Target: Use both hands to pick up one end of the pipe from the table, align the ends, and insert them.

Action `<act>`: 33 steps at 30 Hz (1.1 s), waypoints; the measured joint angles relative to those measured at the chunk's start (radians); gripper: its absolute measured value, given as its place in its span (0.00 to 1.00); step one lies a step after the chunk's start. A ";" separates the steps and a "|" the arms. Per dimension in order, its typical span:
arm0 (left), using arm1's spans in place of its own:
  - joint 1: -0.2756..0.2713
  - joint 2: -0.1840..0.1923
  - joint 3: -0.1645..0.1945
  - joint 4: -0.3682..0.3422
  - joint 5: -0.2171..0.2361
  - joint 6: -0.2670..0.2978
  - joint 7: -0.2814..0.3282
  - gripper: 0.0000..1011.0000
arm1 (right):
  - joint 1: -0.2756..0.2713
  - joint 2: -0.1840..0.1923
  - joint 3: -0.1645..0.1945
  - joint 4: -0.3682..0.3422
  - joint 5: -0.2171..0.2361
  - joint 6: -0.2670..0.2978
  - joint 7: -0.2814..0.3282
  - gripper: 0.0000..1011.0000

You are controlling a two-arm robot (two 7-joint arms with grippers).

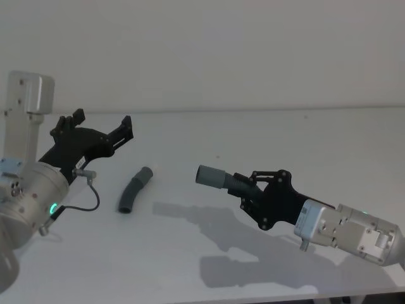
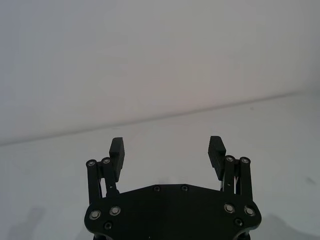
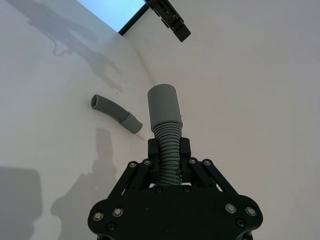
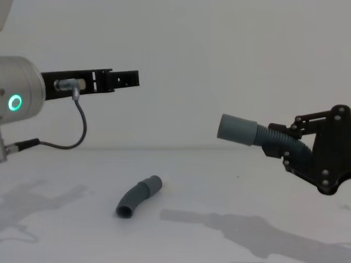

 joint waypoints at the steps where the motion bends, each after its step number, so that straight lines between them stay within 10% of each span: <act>1: -0.004 0.003 -0.001 -0.003 -0.004 0.014 -0.002 0.99 | 0.000 0.000 0.000 0.000 0.000 0.000 0.000 0.20; 14: -0.104 0.091 0.024 0.001 -0.034 0.211 -0.116 0.99 | 0.000 0.000 0.000 0.000 0.000 -0.001 0.000 0.20; 33: -0.210 0.136 0.083 0.106 -0.017 0.302 -0.228 0.99 | 0.000 0.000 0.000 0.000 0.000 -0.001 0.000 0.20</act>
